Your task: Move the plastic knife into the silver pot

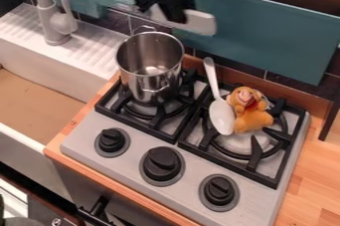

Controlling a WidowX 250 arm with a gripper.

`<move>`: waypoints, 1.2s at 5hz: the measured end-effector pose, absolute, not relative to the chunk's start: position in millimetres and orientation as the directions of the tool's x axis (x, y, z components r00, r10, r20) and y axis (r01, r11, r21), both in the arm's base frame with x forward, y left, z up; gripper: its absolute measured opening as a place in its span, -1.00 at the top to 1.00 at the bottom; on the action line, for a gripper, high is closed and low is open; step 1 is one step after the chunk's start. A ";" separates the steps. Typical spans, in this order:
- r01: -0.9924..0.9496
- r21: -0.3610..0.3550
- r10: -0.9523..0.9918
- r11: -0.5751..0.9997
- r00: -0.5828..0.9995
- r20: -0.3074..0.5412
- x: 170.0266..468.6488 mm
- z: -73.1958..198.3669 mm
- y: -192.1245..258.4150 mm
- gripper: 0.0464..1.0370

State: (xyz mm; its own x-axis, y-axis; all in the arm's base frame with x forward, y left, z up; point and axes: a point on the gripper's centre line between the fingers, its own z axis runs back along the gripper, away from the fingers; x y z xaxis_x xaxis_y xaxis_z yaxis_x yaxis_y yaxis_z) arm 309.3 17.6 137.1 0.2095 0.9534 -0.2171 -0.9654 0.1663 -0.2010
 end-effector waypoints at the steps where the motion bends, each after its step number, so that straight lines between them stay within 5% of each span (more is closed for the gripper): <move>1: -0.967 -0.182 0.946 0.179 0.220 -0.238 307.7 137.3 0.3 0.91; 6: -0.988 -0.098 0.892 0.122 0.152 -0.425 292.9 116.9 -34.8 0.91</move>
State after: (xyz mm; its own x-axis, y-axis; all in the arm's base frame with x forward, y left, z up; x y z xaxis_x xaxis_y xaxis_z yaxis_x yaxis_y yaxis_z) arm 292.9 -34.8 116.9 0.1520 0.8925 -0.4247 -0.9877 0.1218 -0.0977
